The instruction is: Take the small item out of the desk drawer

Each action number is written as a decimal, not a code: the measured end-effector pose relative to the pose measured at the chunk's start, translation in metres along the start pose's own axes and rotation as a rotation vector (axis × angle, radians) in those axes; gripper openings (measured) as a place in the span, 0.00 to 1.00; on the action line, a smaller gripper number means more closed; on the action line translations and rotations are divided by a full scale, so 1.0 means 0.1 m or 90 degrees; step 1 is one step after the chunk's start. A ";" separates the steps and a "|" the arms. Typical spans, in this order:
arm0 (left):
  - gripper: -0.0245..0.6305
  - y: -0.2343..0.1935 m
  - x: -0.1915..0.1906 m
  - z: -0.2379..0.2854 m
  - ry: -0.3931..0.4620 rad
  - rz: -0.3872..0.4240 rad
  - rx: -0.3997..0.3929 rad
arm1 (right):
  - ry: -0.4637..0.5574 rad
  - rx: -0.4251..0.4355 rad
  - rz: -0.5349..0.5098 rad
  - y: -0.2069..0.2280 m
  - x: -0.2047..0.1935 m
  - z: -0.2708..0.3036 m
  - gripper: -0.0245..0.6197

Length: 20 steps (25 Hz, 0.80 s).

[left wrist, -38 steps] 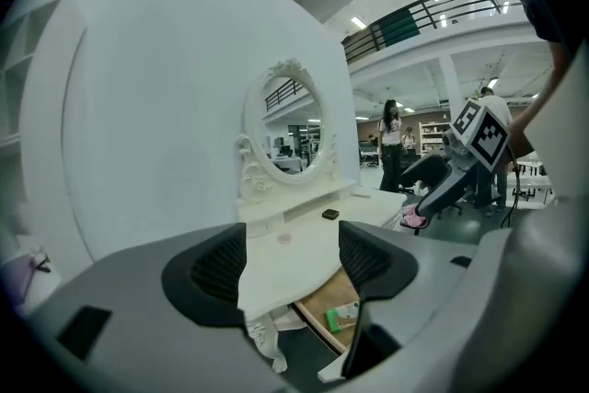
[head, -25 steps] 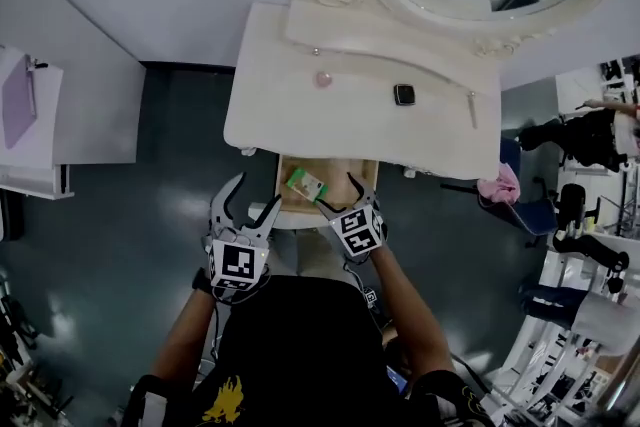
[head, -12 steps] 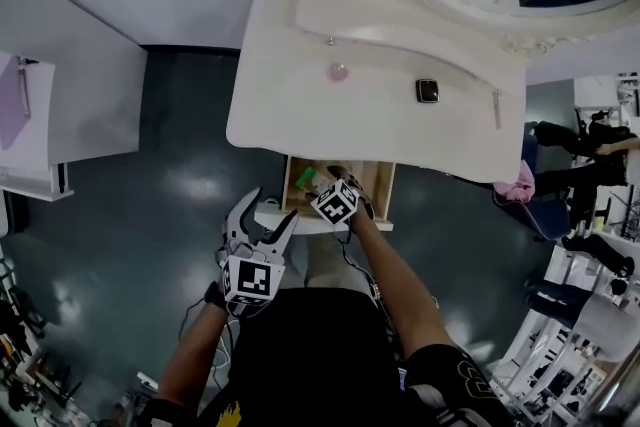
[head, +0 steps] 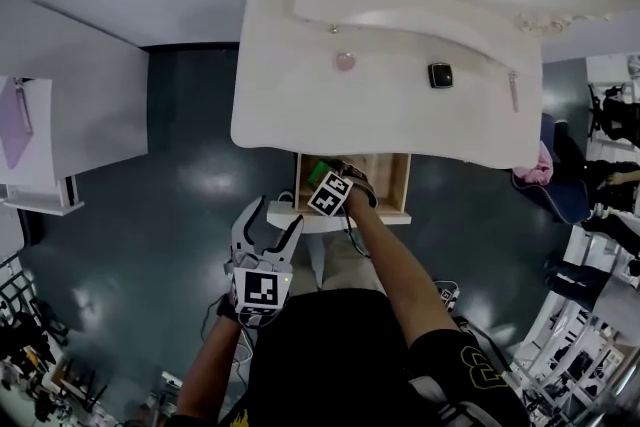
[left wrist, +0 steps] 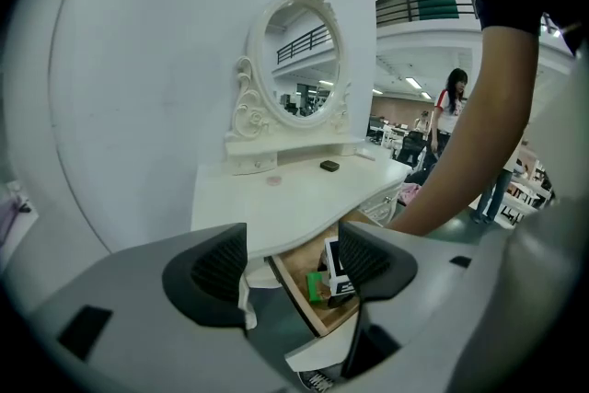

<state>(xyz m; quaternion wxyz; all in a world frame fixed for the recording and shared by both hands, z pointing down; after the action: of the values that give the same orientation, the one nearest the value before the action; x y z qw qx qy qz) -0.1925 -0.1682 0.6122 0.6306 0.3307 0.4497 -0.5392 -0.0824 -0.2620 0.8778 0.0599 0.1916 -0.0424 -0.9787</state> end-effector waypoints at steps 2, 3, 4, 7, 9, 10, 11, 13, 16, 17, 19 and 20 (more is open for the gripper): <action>0.52 0.00 0.02 0.01 -0.001 0.009 -0.002 | -0.021 -0.017 -0.032 -0.01 -0.04 0.05 0.64; 0.52 0.00 0.04 0.02 0.002 0.015 -0.002 | -0.025 -0.022 -0.040 -0.01 -0.05 0.06 0.63; 0.52 0.00 0.04 0.02 0.003 0.021 -0.001 | -0.026 -0.024 -0.040 -0.01 -0.06 0.05 0.62; 0.51 -0.05 0.09 0.02 0.004 0.034 0.004 | -0.010 -0.037 -0.024 0.01 -0.06 -0.02 0.60; 0.50 -0.09 0.13 0.01 0.016 0.030 0.013 | 0.014 -0.059 -0.018 0.03 -0.03 -0.11 0.60; 0.50 -0.09 0.15 0.01 0.023 0.030 0.015 | 0.027 -0.071 -0.015 0.05 -0.01 -0.18 0.60; 0.50 -0.07 0.17 0.00 0.029 0.031 0.014 | 0.041 -0.083 -0.006 0.07 -0.01 -0.25 0.60; 0.50 -0.02 0.17 -0.02 0.034 0.033 0.005 | 0.075 -0.105 0.034 0.07 -0.03 -0.41 0.60; 0.50 -0.03 0.23 -0.10 0.046 0.041 -0.001 | 0.136 -0.139 0.083 -0.01 -0.01 -0.70 0.60; 0.50 -0.05 0.29 -0.11 0.055 0.048 -0.001 | 0.156 -0.152 0.089 -0.02 0.01 -0.81 0.60; 0.50 -0.06 0.39 -0.12 0.074 0.056 -0.005 | 0.192 -0.178 0.100 -0.01 0.03 -1.02 0.60; 0.50 -0.05 0.43 -0.13 0.082 0.059 -0.010 | 0.207 -0.190 0.107 -0.03 0.03 -1.12 0.60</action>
<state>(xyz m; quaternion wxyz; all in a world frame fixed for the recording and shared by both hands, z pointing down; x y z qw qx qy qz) -0.1999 -0.1737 0.5675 0.6275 0.3802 0.4777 -0.4832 -0.0424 -0.2665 0.7728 0.1752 0.3315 0.0974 -0.9219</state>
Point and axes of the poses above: the fingertips, and each gripper's own axes: z forward along the fingers, y to its right, x out of its top, the point moved 7 cm from there along -z, backward along the fingers, and after that the axes turned 14 degrees about y, right-handed, at the moved point
